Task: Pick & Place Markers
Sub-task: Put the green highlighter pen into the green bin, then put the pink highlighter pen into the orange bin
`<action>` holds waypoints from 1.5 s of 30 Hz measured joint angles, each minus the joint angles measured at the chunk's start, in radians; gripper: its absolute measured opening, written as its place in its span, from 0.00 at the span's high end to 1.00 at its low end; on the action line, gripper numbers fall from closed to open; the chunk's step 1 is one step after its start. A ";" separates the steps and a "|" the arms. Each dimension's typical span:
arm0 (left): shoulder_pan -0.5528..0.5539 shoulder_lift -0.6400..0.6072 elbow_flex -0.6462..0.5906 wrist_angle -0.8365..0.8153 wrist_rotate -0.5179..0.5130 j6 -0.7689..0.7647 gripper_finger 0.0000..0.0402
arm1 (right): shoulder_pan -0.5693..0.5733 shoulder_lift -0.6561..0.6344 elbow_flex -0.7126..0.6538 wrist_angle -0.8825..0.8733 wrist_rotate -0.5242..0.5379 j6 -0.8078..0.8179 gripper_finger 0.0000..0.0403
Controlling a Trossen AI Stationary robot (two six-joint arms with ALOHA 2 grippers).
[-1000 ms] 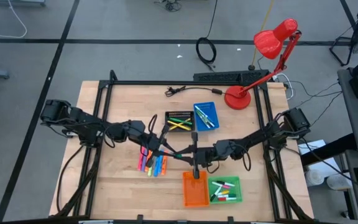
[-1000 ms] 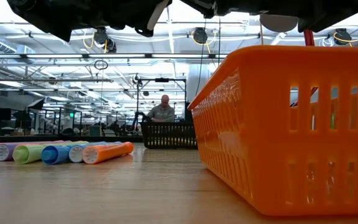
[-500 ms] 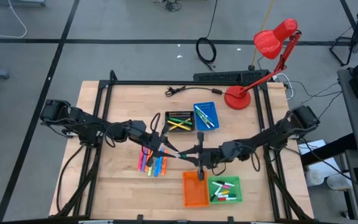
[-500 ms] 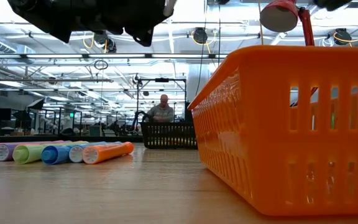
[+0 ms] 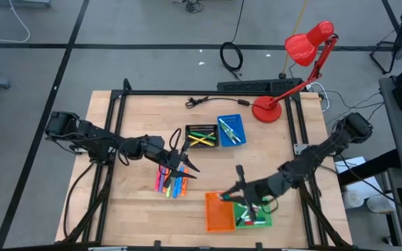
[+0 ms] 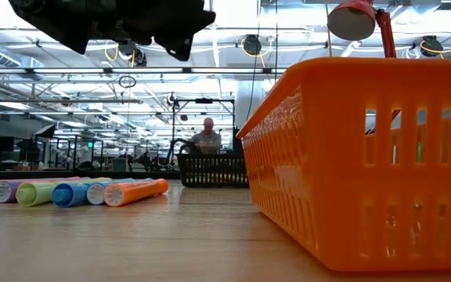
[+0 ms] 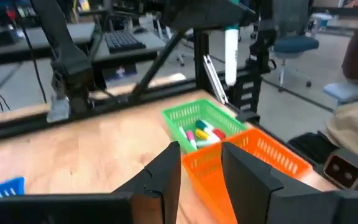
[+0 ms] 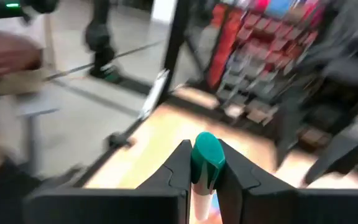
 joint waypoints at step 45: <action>-0.029 -0.180 0.062 -1.079 -0.342 -0.600 0.70 | 0.026 -0.025 -0.158 0.224 0.113 -0.050 0.68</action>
